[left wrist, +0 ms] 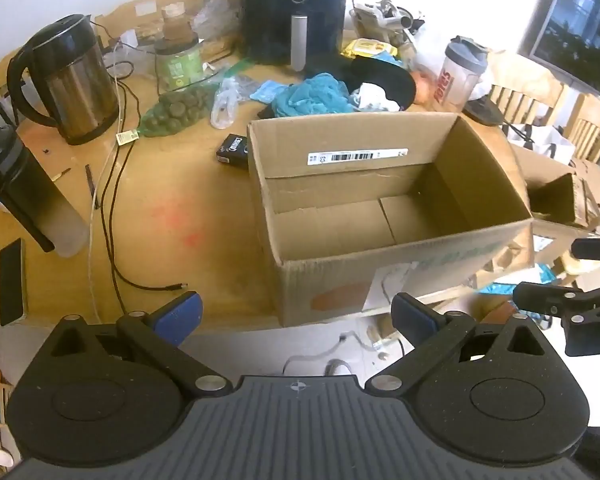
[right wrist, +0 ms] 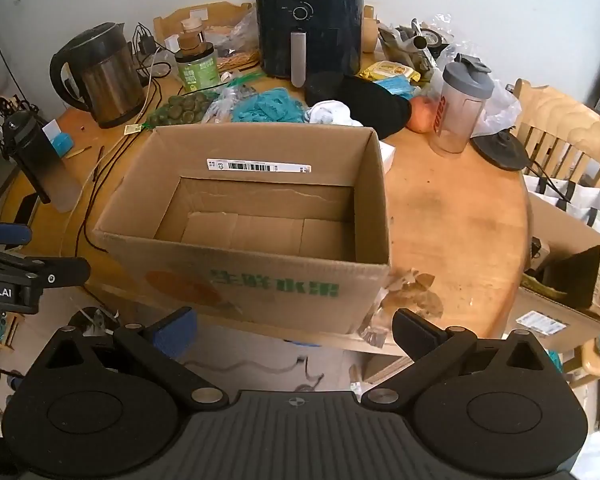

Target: Organize soft objects

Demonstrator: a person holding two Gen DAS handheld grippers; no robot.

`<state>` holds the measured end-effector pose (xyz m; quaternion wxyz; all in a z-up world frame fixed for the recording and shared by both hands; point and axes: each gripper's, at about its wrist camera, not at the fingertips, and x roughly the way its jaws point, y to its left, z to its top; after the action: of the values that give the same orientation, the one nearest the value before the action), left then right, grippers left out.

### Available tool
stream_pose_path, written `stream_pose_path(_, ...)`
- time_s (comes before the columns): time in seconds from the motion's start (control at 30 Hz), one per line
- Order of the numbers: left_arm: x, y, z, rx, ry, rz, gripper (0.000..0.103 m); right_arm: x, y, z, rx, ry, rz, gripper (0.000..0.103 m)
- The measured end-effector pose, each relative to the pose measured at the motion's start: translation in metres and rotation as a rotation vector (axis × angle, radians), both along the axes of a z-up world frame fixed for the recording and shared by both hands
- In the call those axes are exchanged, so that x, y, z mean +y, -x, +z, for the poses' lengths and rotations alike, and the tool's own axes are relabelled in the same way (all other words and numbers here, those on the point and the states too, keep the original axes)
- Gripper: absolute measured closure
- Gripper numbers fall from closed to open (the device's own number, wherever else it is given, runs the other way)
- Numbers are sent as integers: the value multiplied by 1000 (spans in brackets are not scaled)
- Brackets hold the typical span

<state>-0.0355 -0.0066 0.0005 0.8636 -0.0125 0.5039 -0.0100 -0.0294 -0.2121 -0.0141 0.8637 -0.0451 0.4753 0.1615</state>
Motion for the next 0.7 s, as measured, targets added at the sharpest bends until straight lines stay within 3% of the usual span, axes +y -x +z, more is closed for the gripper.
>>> stream_pose_path(0.7, 12, 4, 3, -28, 28, 10, 0, 7, -1, 3, 19, 17, -27, 0)
